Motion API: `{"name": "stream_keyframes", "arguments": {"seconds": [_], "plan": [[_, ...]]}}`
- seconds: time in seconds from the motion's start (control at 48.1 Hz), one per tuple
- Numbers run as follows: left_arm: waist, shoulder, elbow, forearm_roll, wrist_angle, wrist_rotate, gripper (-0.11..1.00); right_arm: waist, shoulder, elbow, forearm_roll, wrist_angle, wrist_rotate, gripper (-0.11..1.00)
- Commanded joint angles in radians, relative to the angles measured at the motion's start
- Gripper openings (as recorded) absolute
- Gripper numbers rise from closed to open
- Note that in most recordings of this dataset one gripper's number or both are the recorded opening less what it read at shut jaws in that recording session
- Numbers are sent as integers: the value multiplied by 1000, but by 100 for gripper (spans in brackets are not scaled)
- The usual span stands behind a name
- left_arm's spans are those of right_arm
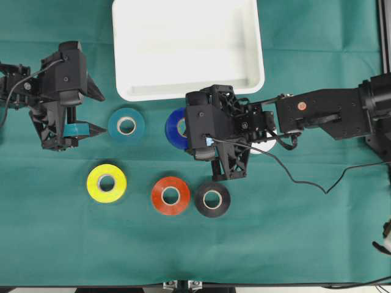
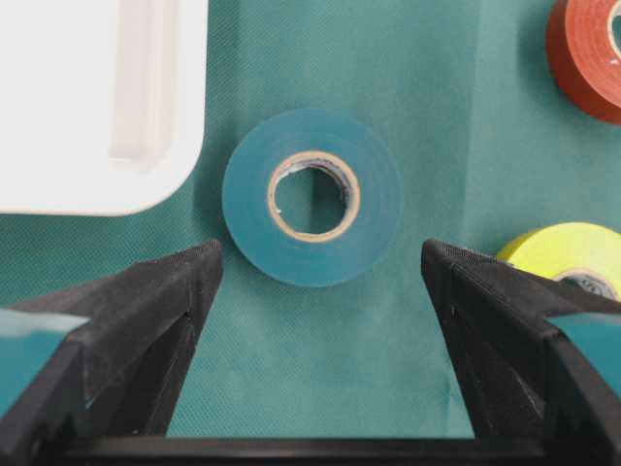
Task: Put the tape alternately from left to right into the white case.
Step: 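Carry the blue roll with the right gripper into the white tray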
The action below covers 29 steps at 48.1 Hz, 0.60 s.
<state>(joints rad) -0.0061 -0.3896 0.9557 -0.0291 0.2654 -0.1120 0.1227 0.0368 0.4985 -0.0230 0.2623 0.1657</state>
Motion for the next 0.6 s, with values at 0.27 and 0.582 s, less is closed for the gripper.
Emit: {"name": "stream_keyframes", "arguments": {"seconds": [0.27,0.582], "plan": [[2,-6,-11,0,-6,-2,79,-52,-31,-20,-3,-6,-2,27],[2,-6,-9,0,-6,0,79,-170,-5,-29,-84,-46,-2,27]]}}
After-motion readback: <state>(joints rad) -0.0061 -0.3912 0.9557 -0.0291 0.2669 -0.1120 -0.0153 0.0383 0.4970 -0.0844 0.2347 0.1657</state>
